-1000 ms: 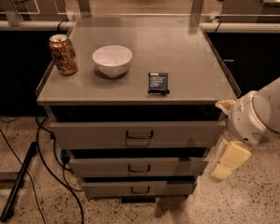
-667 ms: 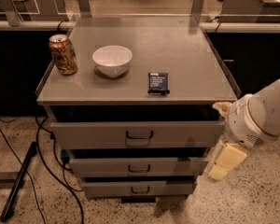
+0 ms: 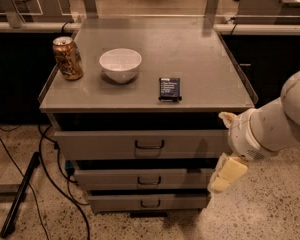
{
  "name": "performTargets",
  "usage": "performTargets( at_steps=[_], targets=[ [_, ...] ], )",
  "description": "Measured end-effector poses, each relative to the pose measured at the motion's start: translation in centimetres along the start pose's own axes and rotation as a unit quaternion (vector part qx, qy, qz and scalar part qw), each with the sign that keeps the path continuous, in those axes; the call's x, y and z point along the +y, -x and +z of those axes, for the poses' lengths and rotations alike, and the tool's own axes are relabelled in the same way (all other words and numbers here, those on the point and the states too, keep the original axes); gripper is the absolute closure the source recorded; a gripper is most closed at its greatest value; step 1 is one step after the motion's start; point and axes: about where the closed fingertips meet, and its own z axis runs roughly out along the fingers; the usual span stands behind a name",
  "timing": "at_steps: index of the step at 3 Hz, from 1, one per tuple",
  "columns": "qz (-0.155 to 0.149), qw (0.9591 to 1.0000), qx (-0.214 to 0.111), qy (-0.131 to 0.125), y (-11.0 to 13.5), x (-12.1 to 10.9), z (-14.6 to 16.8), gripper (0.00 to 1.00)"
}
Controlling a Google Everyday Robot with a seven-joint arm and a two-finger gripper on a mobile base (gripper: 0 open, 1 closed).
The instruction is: Open top drawer
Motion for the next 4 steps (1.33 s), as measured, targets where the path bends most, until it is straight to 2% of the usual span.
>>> performTargets(
  at_steps=[1,4],
  targets=[
    [-0.002,1.0000,0.006,-0.004,-0.2,-0.5,1.5,0.00],
    [0.014,0.9994,0.029,0.008,-2.0,-2.4,6.7,0.00]
  ],
)
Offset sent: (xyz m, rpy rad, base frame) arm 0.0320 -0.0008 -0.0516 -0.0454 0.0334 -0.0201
